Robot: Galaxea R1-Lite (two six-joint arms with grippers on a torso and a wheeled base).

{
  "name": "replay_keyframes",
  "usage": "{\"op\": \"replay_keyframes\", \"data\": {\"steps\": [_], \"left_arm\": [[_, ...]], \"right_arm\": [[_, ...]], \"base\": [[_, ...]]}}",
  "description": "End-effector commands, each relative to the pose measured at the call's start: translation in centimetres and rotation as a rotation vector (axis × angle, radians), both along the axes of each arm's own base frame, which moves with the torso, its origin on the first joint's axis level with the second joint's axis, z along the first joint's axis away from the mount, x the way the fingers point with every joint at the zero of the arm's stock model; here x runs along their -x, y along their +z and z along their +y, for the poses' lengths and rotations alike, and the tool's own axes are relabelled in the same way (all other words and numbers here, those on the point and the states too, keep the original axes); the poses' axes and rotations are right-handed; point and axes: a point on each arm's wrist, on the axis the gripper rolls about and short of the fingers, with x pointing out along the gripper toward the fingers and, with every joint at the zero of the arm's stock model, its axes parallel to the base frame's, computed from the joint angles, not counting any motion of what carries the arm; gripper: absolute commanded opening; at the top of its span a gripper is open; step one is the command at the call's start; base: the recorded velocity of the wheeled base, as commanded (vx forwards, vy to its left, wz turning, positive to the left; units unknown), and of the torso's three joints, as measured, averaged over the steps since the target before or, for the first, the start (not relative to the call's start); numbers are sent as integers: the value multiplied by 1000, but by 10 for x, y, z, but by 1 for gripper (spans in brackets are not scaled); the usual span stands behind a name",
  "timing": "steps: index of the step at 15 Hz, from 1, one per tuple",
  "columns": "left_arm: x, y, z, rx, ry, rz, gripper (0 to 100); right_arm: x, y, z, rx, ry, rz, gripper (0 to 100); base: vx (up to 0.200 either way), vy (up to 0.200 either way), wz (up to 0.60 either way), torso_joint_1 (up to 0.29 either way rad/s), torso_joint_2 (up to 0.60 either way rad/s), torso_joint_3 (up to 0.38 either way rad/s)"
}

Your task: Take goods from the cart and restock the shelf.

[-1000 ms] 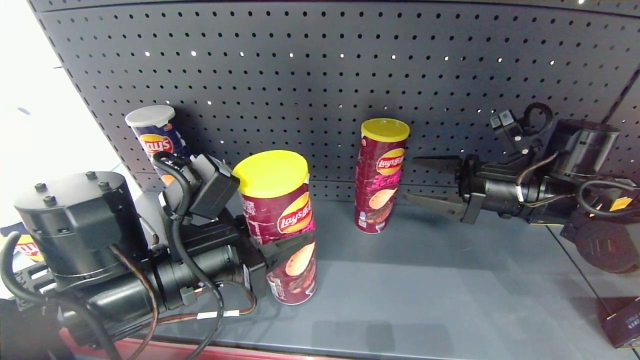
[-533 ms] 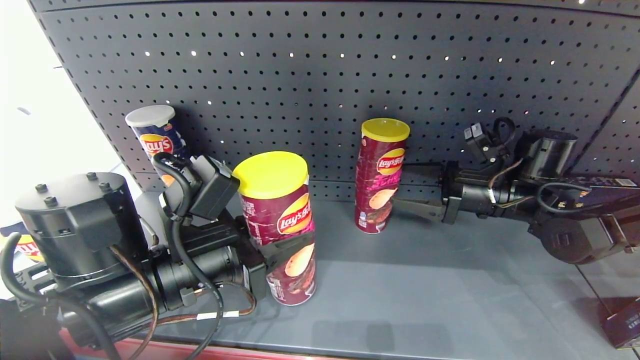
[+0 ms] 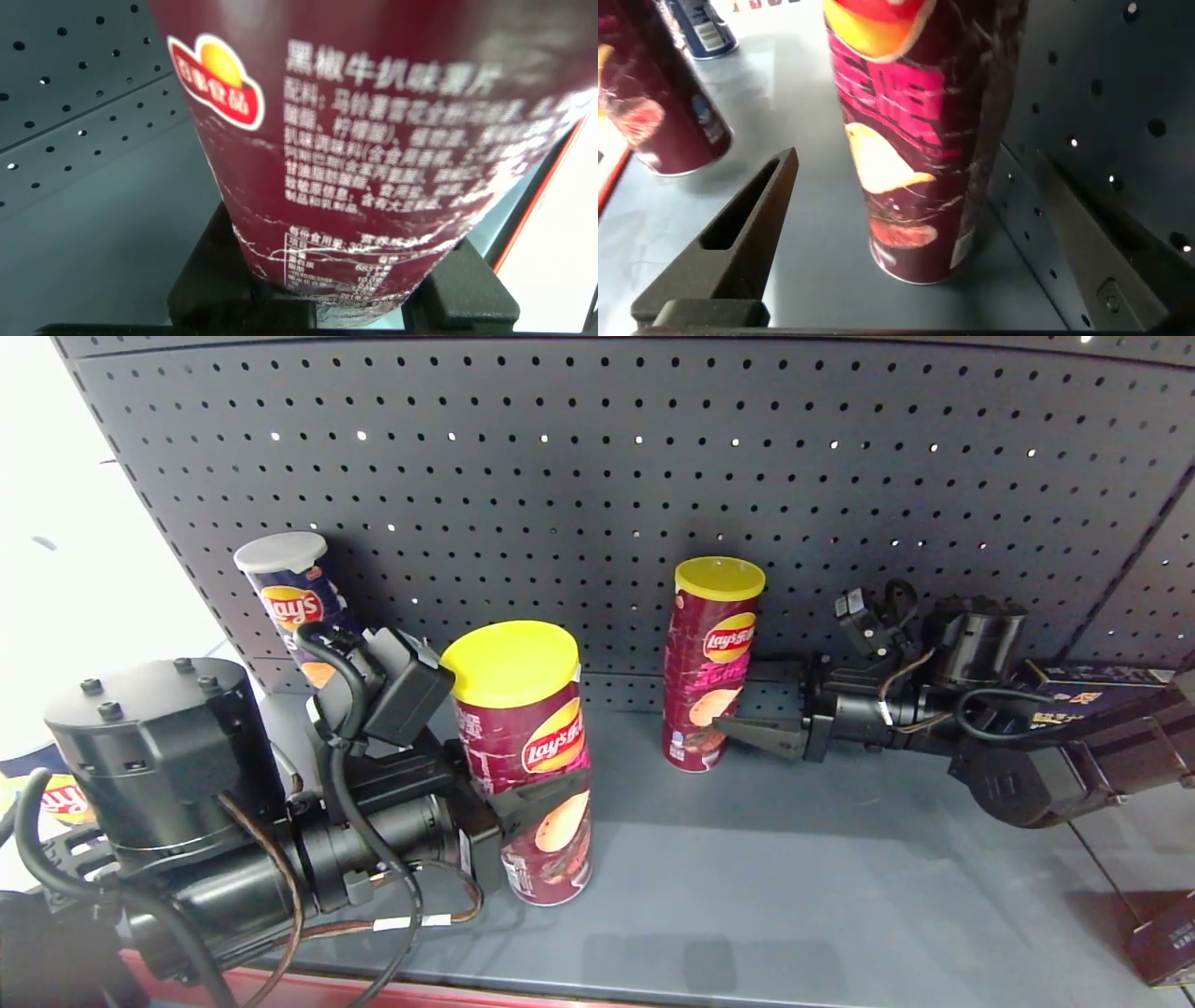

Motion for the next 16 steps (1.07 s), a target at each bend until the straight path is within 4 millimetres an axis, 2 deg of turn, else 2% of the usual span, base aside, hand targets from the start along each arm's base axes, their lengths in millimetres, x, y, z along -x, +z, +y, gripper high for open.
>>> {"op": "replay_keyframes", "data": {"steps": [1,6,14,15,16], "left_arm": [[0,-1,0,-3,0,3,0],[-2,-2,-1,-5,2,6,0],[-3,-3,-2,-3,0,3,0],[-3,-3,-2,-4,0,5,0],[-3,-3,-2,-1,0,1,0]], "right_arm": [[-6,-8,4,3,7,11,100],[-15,-19,21,6,41,22,100],[-31,-28,30,4,44,18,100],[-31,-27,30,2,44,12,0],[-32,-29,32,4,42,18,0]], "base": [[0,0,0,0,0,0],[0,0,0,0,0,0],[0,0,0,0,0,0],[0,0,0,0,0,0],[0,0,0,0,0,0]]}}
